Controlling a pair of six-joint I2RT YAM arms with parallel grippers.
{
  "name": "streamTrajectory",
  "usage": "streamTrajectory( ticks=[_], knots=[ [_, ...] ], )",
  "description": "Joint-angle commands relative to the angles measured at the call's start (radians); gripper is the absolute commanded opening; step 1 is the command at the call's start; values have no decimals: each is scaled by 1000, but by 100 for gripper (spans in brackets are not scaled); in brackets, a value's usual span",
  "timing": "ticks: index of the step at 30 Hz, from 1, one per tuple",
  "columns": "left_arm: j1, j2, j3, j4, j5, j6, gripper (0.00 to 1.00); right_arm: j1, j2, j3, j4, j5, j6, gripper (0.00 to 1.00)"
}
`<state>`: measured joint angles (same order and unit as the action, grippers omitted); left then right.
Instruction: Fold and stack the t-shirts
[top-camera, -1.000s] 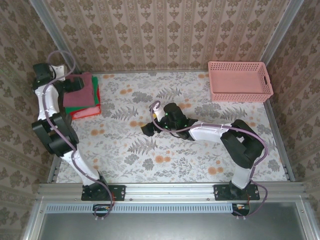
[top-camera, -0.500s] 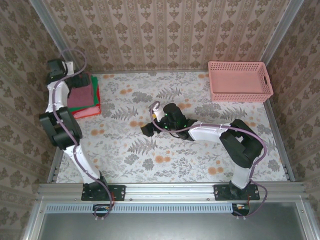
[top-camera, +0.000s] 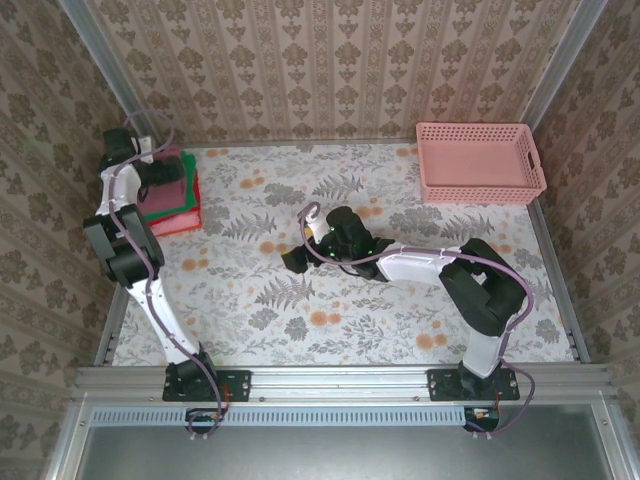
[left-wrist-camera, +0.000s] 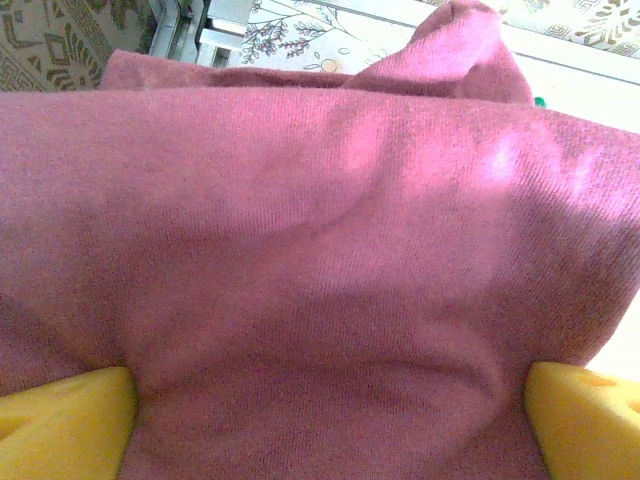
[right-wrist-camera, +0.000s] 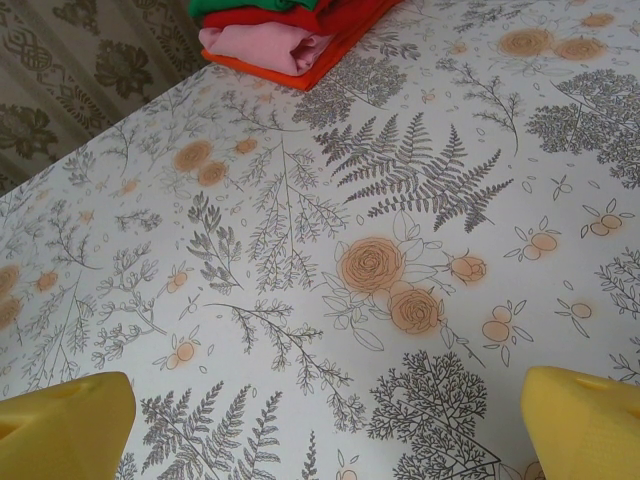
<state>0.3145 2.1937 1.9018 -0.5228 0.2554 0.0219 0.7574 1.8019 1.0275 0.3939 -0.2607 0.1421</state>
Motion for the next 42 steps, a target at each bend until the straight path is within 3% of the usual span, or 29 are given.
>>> streamTrajectory(
  ticks=[1, 10, 19, 23, 27, 33, 37, 42],
  knots=[
    [-18, -57, 2, -60, 44, -11, 100, 5, -47, -7, 2, 21, 13, 100],
    [-69, -338, -195, 78, -31, -19, 100, -1, -107, -53, 24, 91, 3, 100],
    [-271, -764, -793, 412, -180, -39, 100, -98, -309, -224, 42, 279, -17, 100],
    [-371, -920, -1091, 598, -280, -51, 100, -196, -464, -335, 23, 403, -51, 100],
    [-411, -1038, -1288, 690, -366, -60, 100, -314, -606, -442, -7, 539, -107, 100],
    [-412, -1069, -1523, 945, -424, 18, 100, -516, -710, -627, 60, 589, -168, 100],
    [-391, -969, -1569, 1134, -364, 52, 100, -635, -657, -721, 257, 498, -132, 100],
    [-374, -856, -1573, 1331, -301, 76, 100, -697, -517, -745, 463, 441, -132, 100]
  ],
)
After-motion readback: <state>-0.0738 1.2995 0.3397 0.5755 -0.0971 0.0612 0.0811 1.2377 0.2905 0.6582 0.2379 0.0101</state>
